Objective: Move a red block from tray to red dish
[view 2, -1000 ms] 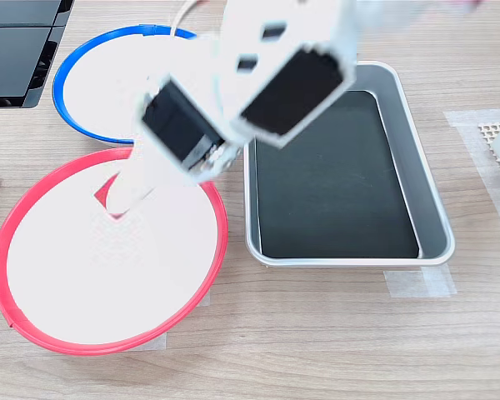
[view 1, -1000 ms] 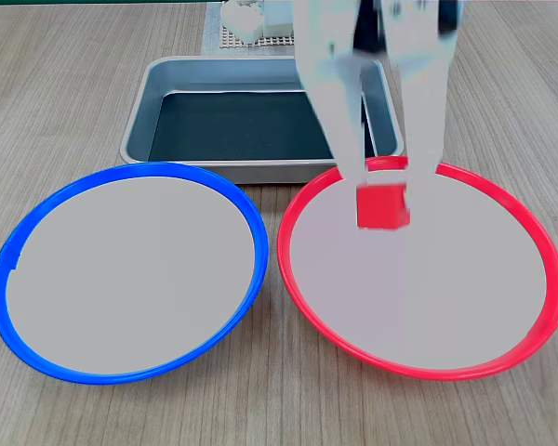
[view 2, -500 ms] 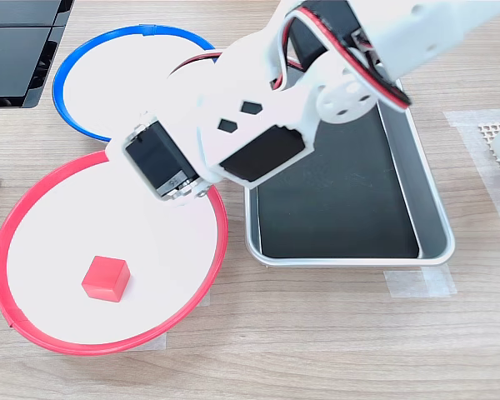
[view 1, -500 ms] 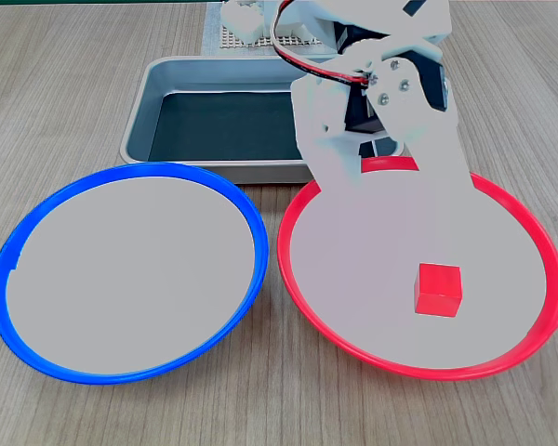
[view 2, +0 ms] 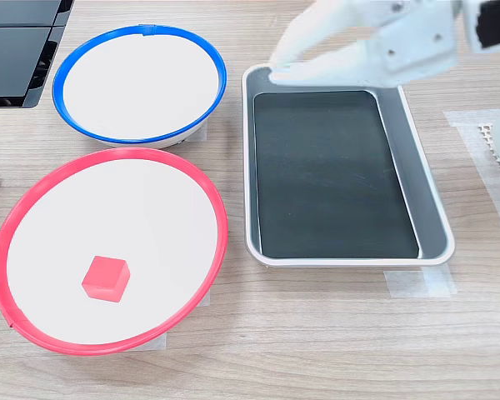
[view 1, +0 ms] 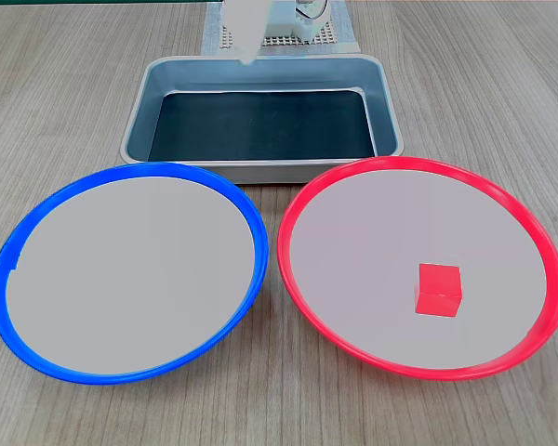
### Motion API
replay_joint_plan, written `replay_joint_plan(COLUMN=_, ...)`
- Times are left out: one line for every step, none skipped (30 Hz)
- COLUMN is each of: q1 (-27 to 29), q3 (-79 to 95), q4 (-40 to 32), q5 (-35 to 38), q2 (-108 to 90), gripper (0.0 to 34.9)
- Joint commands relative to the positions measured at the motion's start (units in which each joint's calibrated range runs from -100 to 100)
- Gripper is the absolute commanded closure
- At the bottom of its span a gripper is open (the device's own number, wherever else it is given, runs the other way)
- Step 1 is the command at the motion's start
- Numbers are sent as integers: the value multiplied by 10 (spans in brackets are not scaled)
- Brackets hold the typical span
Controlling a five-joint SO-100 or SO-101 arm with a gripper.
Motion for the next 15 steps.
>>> replay_joint_plan(q1=17, q3=77, q4=84, q5=4, q2=-145, gripper=349)
replay_joint_plan(q1=17, q3=100, q4=87, q5=4, q2=-165, gripper=349)
replay_joint_plan(q1=14, q3=119, q4=90, q5=6, q2=-185, gripper=349)
replay_joint_plan(q1=9, q3=119, q4=144, q5=8, q2=-208, gripper=349)
replay_joint_plan(q1=6, q3=119, q4=169, q5=7, q2=-223, gripper=349)
replay_joint_plan(q1=4, q3=119, q4=185, q5=6, q2=-234, gripper=349)
replay_joint_plan(q1=-2, q3=119, q4=235, q5=4, q2=-263, gripper=349)
replay_joint_plan(q1=-4, q3=119, q4=251, q5=2, q2=-275, gripper=349)
replay_joint_plan(q1=-10, q3=119, q4=258, q5=0, q2=-275, gripper=349)
replay_joint_plan(q1=-15, q3=119, q4=258, q5=-3, q2=-275, gripper=349)
replay_joint_plan(q1=-25, q3=119, q4=258, q5=-5, q2=-275, gripper=349)
replay_joint_plan(q1=-28, q3=119, q4=259, q5=-5, q2=-275, gripper=349)
replay_joint_plan(q1=-30, q3=119, q4=259, q5=-3, q2=-275, gripper=348)
replay_joint_plan(q1=-30, q3=119, q4=259, q5=-3, q2=-275, gripper=347)
replay_joint_plan(q1=-30, q3=119, q4=259, q5=-3, q2=-275, gripper=347)
